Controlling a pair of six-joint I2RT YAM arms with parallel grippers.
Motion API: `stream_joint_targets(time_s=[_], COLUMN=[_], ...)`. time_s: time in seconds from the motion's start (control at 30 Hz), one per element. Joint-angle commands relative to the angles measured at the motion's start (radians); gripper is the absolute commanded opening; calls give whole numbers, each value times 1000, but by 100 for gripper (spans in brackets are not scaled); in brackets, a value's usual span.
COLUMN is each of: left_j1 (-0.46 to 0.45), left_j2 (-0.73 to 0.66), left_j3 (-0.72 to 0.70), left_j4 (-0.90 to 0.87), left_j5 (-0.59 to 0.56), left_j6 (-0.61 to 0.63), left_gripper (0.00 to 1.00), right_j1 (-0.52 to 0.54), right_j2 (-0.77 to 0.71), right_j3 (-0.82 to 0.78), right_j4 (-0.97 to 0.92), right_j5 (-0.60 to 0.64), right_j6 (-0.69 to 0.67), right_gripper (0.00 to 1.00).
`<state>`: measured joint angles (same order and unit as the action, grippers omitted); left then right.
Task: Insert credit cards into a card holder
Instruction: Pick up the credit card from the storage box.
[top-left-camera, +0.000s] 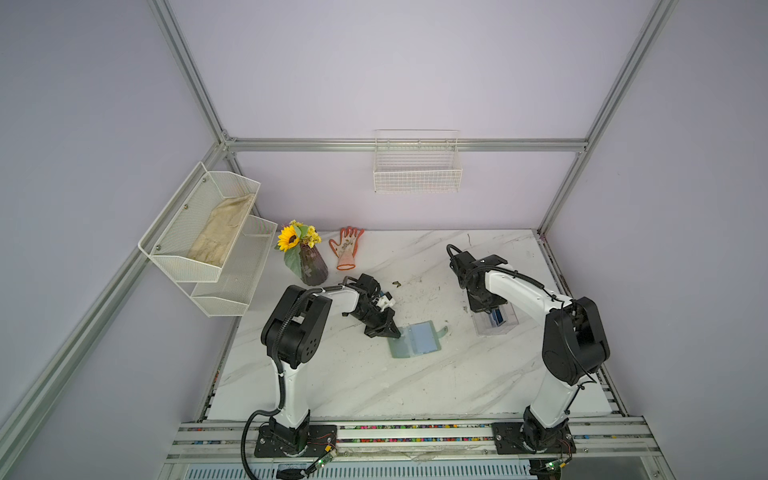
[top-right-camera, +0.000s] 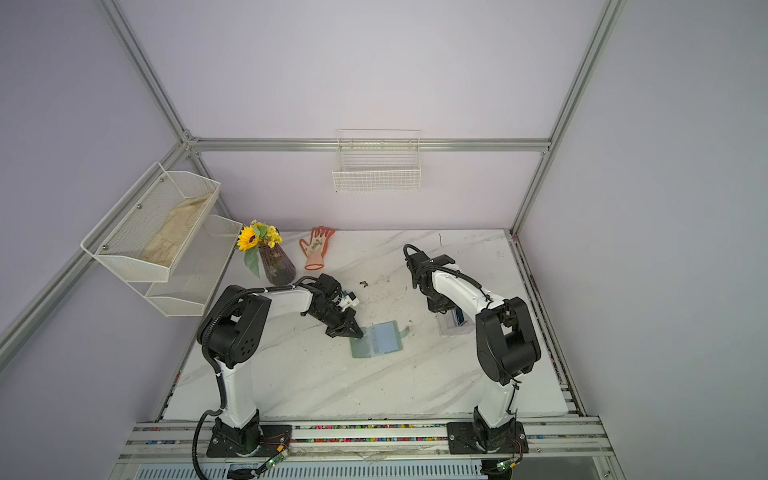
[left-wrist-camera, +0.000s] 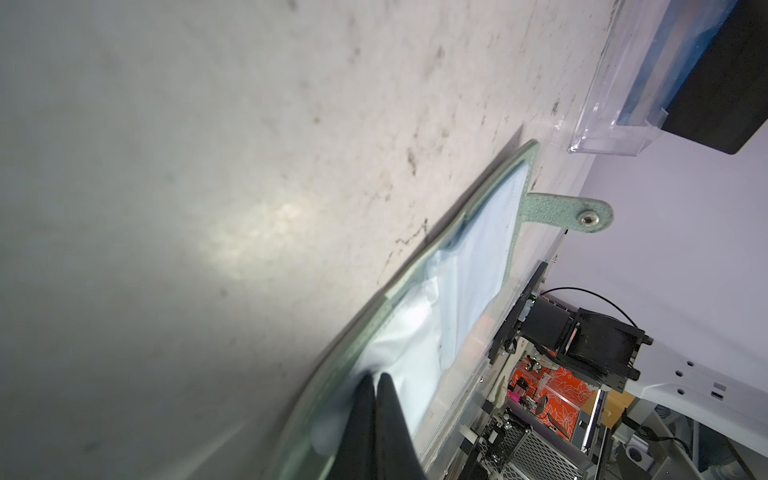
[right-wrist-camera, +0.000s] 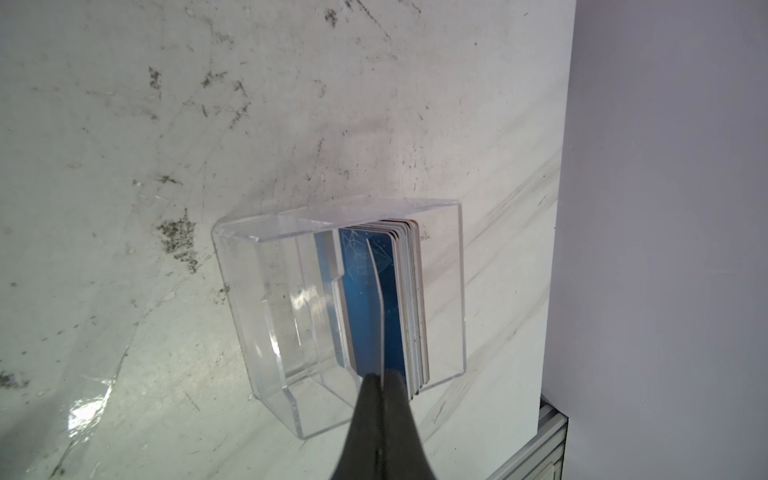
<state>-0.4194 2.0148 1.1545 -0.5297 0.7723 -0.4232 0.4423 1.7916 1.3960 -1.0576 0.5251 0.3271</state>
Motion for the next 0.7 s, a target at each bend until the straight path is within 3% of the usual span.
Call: stream_joint_targets(time_s=[0.0,0.27,0.47,0.67], left_j1=[-45,-46,-45,-45], left_j2=[128,119,67,-25], left_j3=[-41,-40,1,63], left_j4=[52,50,6,-65], left_j5=[-249,-244,-237,-244], left_j6=[14,11,9,17], left_gripper=[0,0,0,0], right_j1=[-8,-9,-10,-8], right_j2=[-6,-80,-208,-280], right_j3=[-9,26,79,24], right_j4=[-27,1,65,206], right_j5=[4,-90,-334,-594], right_j6=[-3,-50,-100,-129], right_gripper=[0,0,0,0])
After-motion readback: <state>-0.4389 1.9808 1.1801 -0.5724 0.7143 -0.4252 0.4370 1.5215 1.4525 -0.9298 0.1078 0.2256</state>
